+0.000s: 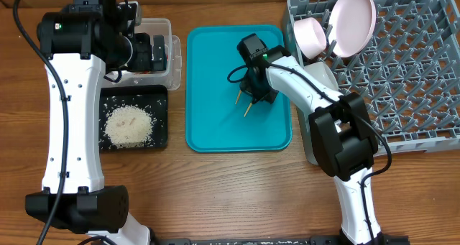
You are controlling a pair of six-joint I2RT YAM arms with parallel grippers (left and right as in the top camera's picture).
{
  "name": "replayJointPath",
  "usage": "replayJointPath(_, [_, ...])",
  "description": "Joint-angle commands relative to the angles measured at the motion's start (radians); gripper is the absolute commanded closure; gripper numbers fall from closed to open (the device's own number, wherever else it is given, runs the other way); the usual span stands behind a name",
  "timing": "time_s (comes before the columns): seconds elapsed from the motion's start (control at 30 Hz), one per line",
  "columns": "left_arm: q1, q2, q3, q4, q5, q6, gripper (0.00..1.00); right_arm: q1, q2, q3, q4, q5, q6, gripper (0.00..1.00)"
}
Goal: Sort waste into correct bins and load items into the dishwasher
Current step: 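Reach the right gripper to a chopstick on the teal tray and grasp it, then carry the chopstick to the rack and insert it upright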
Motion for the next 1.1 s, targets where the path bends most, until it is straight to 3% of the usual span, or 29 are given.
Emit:
replayJointPath(0.0, [0.003, -0.021, 0.019, 0.004, -0.006, -0.01, 0.0, -0.007, 0.014, 0.007, -0.036, -0.056, -0.047, 0.96])
replayJointPath(0.37, [0.003, -0.021, 0.019, 0.004, -0.006, -0.01, 0.0, -0.054, -0.198, 0.275, -0.283, -0.088, -0.459, 0.96])
replayJointPath(0.47, [0.003, -0.021, 0.019, 0.004, -0.006, -0.01, 0.0, -0.073, -0.268, 0.319, -0.36, 0.009, -0.478, 0.96])
replayJointPath(0.73, [0.003, -0.021, 0.019, 0.004, -0.006, -0.01, 0.0, -0.235, -0.357, 0.319, -0.441, 0.151, -0.548, 0.96])
replayJointPath(1.07, [0.003, -0.021, 0.019, 0.004, -0.006, -0.01, 0.0, -0.454, -0.356, 0.154, -0.44, 0.108, -0.683, 0.96])
